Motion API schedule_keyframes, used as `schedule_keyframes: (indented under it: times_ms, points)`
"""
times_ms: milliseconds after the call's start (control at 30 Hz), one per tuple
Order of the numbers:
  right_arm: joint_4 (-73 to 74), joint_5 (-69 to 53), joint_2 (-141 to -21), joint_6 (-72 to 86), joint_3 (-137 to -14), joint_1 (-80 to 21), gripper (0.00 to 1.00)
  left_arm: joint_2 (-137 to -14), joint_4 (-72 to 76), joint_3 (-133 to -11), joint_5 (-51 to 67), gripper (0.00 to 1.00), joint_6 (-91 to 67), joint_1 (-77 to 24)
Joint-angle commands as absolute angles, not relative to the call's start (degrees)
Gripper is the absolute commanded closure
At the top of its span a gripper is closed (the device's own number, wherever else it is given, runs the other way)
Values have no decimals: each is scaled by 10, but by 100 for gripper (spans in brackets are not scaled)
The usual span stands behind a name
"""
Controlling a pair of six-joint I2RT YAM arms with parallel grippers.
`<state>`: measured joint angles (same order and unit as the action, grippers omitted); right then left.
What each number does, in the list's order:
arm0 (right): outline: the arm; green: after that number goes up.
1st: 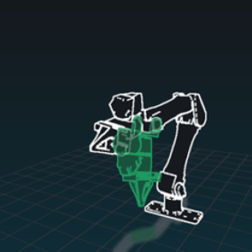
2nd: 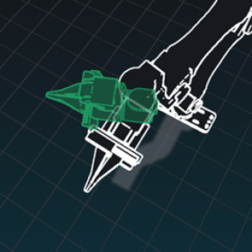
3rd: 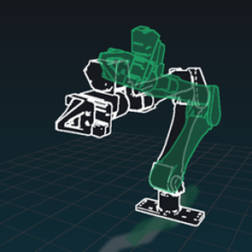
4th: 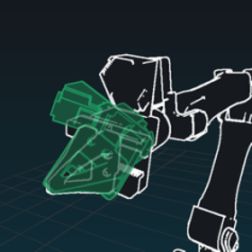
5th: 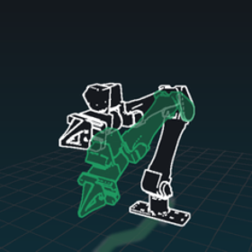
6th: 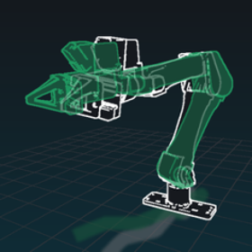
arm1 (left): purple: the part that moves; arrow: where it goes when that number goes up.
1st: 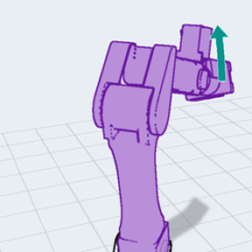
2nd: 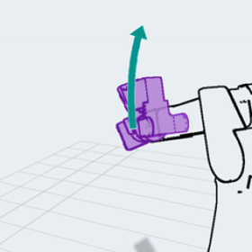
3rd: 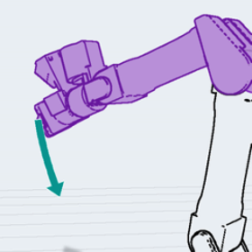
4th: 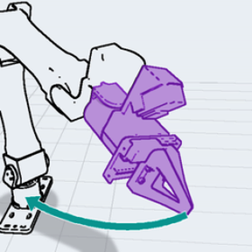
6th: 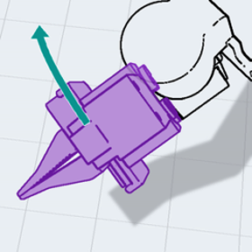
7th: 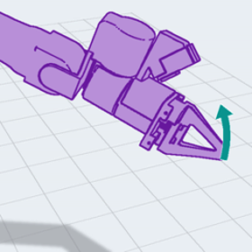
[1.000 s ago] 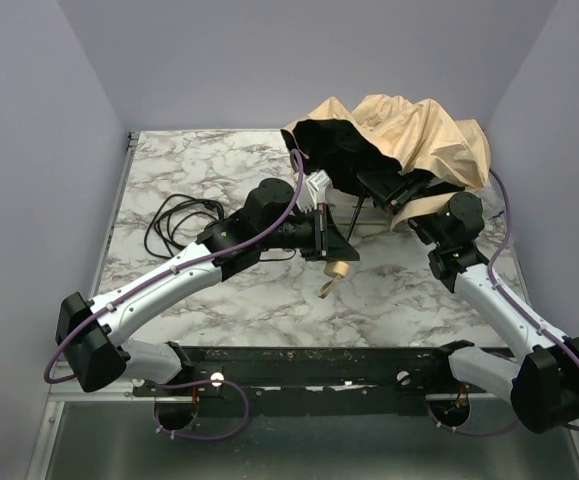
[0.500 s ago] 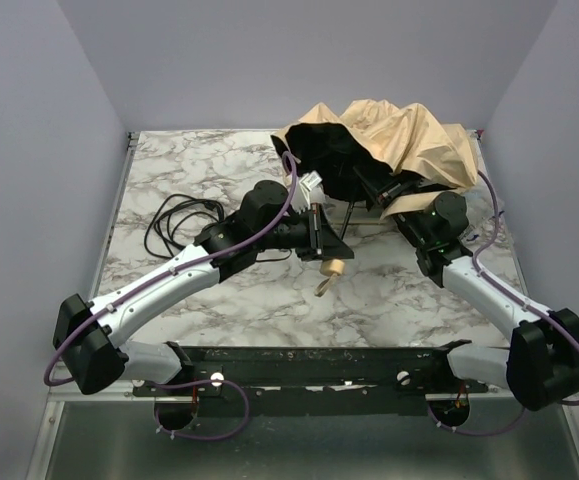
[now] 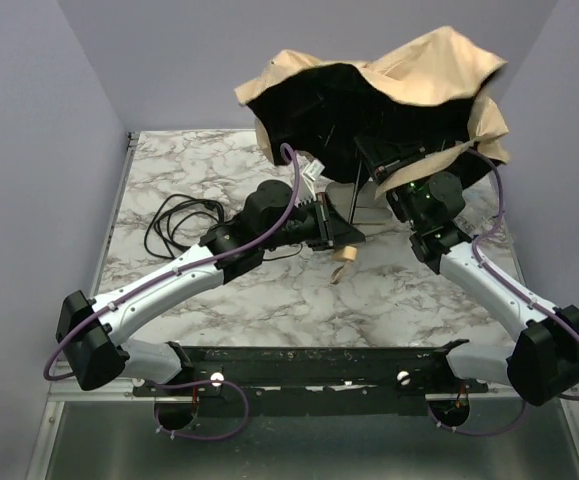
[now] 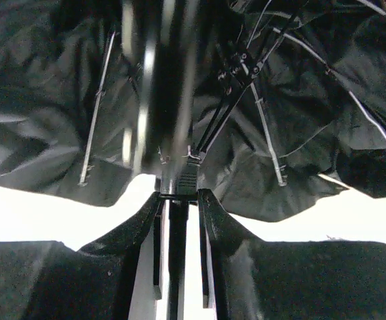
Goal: Open the umbrella
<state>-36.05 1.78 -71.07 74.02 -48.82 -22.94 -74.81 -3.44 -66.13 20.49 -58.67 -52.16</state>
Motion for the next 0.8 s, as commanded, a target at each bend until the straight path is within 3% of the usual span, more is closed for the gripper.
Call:
schedule_keyframes:
  times_ms: [0, 267, 767]
  points:
    - [-351, 379, -750, 697, -607, -187, 80, -741, -85, -690, 329, 100, -510, -622]
    - [-405, 463, -791, 603, -712, -185, 83, -761, -70, -675, 333, 100, -518, -651]
    - [-520, 465, -803, 530, -705, -182, 92, -755, -120, -673, 300, 100, -489, -652]
